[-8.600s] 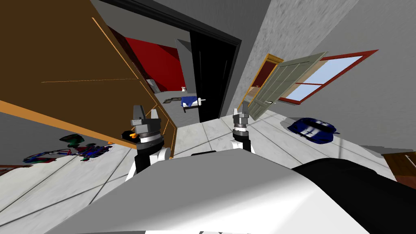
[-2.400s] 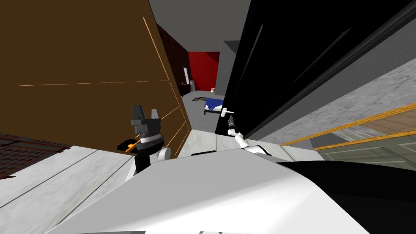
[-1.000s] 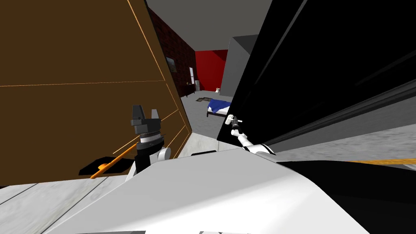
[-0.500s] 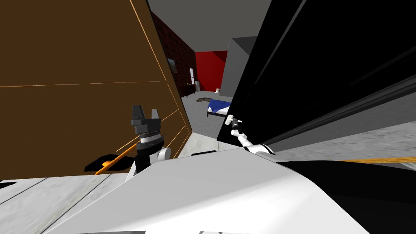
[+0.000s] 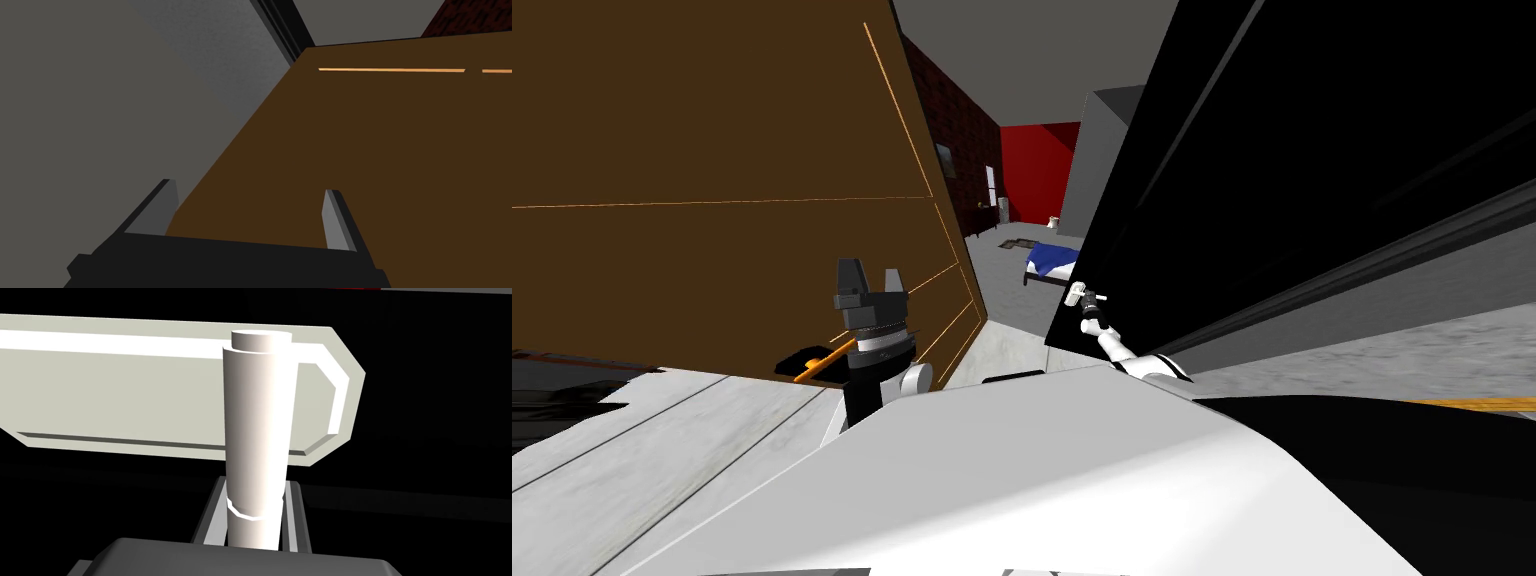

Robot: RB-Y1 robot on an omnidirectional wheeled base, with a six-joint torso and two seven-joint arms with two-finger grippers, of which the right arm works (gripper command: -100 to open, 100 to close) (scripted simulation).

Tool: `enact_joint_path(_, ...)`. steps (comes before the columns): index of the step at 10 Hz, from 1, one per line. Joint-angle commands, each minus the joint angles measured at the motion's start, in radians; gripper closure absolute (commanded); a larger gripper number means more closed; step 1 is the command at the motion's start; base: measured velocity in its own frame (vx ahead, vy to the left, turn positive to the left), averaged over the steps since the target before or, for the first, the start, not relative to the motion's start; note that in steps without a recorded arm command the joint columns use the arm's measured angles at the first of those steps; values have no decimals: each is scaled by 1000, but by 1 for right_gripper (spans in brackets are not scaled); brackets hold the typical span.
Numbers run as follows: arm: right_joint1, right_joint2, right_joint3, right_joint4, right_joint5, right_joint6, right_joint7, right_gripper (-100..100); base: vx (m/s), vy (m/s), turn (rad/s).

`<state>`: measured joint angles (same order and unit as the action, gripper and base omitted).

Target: Pull the door open

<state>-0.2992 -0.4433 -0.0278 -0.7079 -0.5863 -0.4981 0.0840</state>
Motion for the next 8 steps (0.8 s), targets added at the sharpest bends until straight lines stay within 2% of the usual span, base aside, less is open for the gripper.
enact_joint_path(1, 5, -1, 16, -7, 5, 5, -11, 100, -201, -53, 101)
enact_joint_path(7, 17, -20, 76, -37, 23, 10, -63, 100, -210, -53, 104)
enact_joint_path(8, 17, -18, 68, -39, 20, 12, -56, 100, -100, -15, 35)
